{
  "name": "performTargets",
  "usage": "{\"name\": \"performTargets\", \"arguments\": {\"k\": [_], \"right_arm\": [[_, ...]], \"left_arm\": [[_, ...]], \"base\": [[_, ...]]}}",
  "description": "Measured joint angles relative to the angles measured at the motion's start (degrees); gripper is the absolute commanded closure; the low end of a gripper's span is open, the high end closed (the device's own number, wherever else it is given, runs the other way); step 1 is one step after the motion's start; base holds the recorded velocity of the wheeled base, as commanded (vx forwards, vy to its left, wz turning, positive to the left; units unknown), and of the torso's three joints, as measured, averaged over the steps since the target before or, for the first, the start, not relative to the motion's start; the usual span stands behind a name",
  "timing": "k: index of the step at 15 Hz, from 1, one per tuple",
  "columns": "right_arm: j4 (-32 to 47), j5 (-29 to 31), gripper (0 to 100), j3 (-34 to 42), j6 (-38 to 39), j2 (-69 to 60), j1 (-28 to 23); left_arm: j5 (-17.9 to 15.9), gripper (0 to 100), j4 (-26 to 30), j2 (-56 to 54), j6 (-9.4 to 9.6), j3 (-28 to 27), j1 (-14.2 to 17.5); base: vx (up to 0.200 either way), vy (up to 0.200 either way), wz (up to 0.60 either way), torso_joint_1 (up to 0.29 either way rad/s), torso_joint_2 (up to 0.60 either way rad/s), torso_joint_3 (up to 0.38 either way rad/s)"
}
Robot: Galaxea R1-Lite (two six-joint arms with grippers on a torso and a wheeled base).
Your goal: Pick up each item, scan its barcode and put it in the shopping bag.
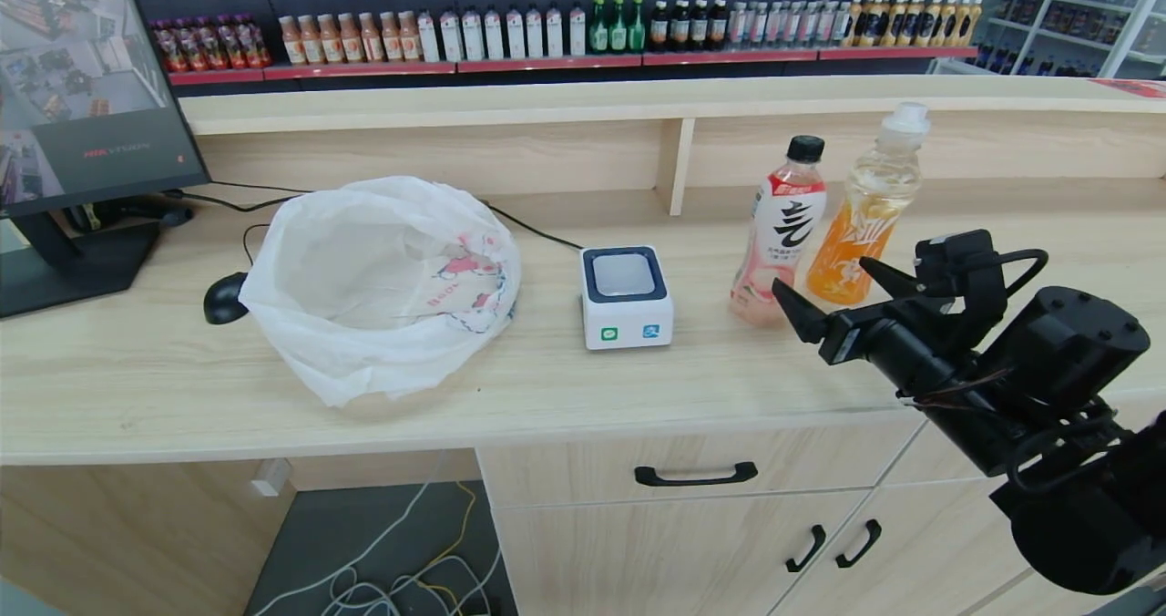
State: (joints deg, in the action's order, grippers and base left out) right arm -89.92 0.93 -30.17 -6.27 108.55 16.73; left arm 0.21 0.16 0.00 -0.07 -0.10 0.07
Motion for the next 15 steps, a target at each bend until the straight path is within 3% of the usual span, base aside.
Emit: {"name": "performTargets", "arguments": {"k": [4, 15], "right_arm": [[-0.02, 4.57, 0, -2.07, 0.13, 0.94, 1.74], [-0.02, 6.92, 0, -6.21, 0.13, 3.67, 3.56]], "left_arm": [[0.01, 0, 0.00, 0.00, 0.00, 0.00, 0.00], [0.01, 0, 0.00, 0.00, 0.00, 0.00, -0.02]], "base": [[0.000, 0.000, 0.00, 0.000, 0.00, 0.000], [0.000, 0.000, 0.00, 0.000, 0.00, 0.000]]}}
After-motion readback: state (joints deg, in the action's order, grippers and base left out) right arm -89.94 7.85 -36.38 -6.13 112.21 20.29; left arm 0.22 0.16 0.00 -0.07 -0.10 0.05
